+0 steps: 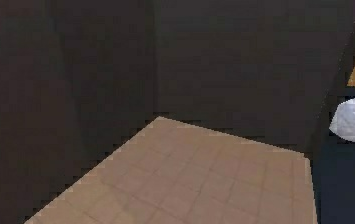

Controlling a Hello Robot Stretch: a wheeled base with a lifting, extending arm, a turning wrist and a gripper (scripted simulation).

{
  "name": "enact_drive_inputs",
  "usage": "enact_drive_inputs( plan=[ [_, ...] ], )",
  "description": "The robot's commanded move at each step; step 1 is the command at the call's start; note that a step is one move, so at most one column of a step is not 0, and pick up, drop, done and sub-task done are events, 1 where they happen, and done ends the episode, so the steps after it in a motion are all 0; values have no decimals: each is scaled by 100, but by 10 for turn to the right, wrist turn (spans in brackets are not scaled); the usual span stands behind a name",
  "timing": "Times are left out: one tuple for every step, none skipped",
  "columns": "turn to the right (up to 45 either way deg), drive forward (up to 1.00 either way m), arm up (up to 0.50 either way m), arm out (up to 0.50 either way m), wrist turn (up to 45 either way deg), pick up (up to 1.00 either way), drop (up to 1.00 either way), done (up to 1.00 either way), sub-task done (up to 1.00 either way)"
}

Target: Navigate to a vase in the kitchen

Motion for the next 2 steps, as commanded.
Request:
enact_drive_inputs(
  plan=[
    [0,70,0,0,0,0,0,0,0],
    [450,0,0,0,0,0,0,0,0]
  ],
)
